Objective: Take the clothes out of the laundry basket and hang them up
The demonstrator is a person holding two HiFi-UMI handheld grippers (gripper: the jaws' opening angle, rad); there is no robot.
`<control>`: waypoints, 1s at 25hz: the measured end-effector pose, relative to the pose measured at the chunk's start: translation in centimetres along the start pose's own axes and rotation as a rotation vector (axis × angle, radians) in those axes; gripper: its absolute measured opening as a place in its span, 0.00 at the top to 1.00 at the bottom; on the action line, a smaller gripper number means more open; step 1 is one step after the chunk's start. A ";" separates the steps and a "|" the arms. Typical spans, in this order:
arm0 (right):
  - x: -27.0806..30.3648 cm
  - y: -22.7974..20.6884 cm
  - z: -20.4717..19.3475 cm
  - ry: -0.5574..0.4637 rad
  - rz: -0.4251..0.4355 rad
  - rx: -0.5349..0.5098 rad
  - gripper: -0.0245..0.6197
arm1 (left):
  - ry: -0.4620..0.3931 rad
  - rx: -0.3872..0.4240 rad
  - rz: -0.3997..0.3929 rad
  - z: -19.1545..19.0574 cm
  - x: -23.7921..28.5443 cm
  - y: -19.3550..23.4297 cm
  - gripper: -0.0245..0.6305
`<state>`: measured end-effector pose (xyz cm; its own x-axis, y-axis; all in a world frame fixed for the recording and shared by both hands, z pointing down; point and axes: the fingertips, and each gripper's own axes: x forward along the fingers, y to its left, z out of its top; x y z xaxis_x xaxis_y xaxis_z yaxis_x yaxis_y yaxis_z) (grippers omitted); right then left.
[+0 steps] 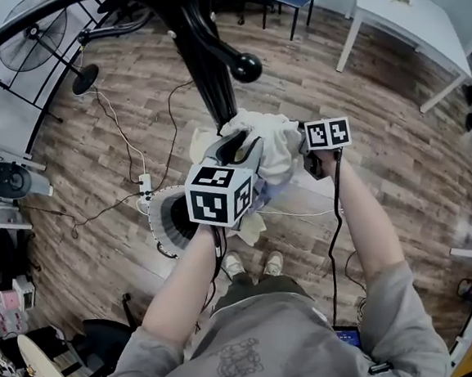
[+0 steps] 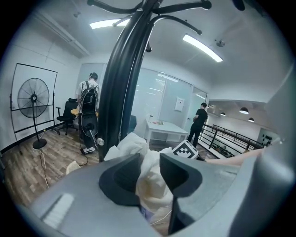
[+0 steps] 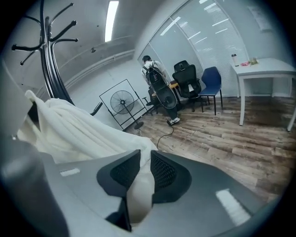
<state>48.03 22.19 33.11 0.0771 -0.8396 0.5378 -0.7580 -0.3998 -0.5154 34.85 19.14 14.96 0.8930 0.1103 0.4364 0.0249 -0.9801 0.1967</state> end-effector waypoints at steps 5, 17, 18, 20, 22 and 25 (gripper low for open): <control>-2.8 -0.2 -0.1 -0.023 -0.024 -0.034 0.69 | 0.005 -0.019 -0.025 -0.6 -0.7 -0.9 0.75; -9.6 1.3 -0.8 -0.019 -0.075 -0.084 0.63 | -0.002 -0.043 -0.046 -0.9 -2.2 -1.0 0.73; -10.0 1.5 -0.7 -0.024 -0.081 -0.087 0.63 | -0.004 -0.039 -0.047 -0.7 -2.3 -0.9 0.73; -11.0 2.4 -0.2 -0.052 -0.082 -0.090 0.63 | -0.004 -0.030 -0.049 -0.6 -2.4 -1.0 0.73; -12.4 3.8 0.5 -0.099 -0.082 -0.109 0.63 | -0.003 -0.029 -0.056 -0.7 -2.7 -1.0 0.73; -14.8 7.1 1.9 -0.186 -0.089 -0.165 0.68 | -0.023 -0.012 -0.073 -0.5 -3.5 -1.4 0.73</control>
<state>42.73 31.07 20.20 0.2544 -0.8634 0.4358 -0.8374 -0.4221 -0.3474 31.45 20.22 13.57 0.8992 0.1777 0.3998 0.0852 -0.9674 0.2384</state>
